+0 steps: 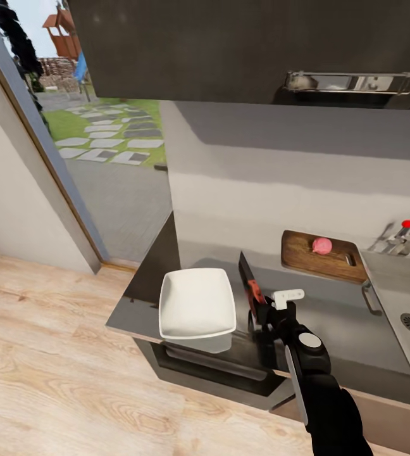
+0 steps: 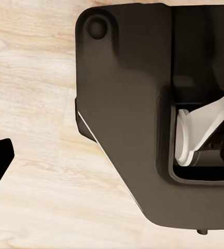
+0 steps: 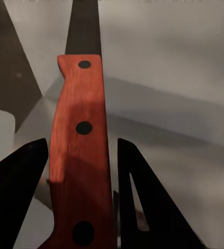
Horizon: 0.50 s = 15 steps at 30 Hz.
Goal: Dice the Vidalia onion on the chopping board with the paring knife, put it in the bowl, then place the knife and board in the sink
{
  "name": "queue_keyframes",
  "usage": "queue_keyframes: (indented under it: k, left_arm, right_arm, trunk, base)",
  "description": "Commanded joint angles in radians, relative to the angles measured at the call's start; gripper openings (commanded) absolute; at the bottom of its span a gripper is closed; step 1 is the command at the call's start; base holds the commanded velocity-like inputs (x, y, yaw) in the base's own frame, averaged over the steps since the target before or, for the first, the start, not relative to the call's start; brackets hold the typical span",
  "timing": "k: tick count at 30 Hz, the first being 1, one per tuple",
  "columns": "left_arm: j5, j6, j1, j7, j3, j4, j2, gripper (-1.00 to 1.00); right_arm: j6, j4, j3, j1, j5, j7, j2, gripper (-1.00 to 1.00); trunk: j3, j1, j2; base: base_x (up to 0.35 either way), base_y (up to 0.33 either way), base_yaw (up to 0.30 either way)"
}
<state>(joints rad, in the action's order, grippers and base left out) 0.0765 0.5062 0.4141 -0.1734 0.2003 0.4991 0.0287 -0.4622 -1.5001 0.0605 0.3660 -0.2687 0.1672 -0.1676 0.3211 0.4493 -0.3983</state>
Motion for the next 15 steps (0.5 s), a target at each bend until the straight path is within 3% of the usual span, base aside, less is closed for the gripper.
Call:
queue_keyframes:
  k: [1, 7, 9, 10, 11, 15]
  left_arm:
    - [0.008, 0.002, 0.000, -0.008, 0.008, 0.000, -0.001, 1.00]
    - [0.008, 0.002, 0.000, -0.008, 0.008, -0.003, -0.001, 1.00]
    - [0.008, 0.002, 0.000, -0.008, 0.008, -0.003, -0.001, 1.00]
    - [0.008, 0.003, 0.000, -0.008, 0.008, -0.004, -0.001, 1.00]
    - [0.008, 0.003, 0.000, -0.007, 0.008, -0.004, -0.001, 1.00]
    - [0.008, 0.002, -0.001, -0.004, 0.008, -0.005, -0.004, 1.00]
  right_arm:
    - [-0.004, -0.002, 0.002, 0.001, -0.010, 0.009, -0.001, -1.00]
    - [-0.004, -0.018, 0.000, 0.001, -0.012, 0.009, -0.003, -1.00]
    - [-0.004, -0.022, -0.014, 0.001, -0.012, 0.009, -0.004, -1.00]
    - [-0.004, -0.042, -0.061, 0.001, -0.013, 0.007, -0.004, -1.00]
    - [-0.004, -0.054, -0.072, 0.001, -0.013, 0.007, -0.005, -1.00]
    - [0.000, -0.081, -0.088, 0.001, -0.014, 0.005, -0.005, -1.00]
  trunk:
    - [0.000, 0.001, -0.002]
    - [-0.010, 0.001, -0.002]
    - [-0.013, 0.001, -0.002]
    - [-0.014, 0.001, -0.002]
    - [-0.016, 0.001, -0.002]
    - [-0.022, 0.001, -0.002]
  base:
    - [0.000, 0.000, 0.000]
    - [0.000, -0.029, 0.000]
    - [0.000, -0.017, 0.000]
    - [0.000, -0.004, 0.000]
    - [0.000, -0.002, 0.000]
    - [0.000, -0.001, 0.000]
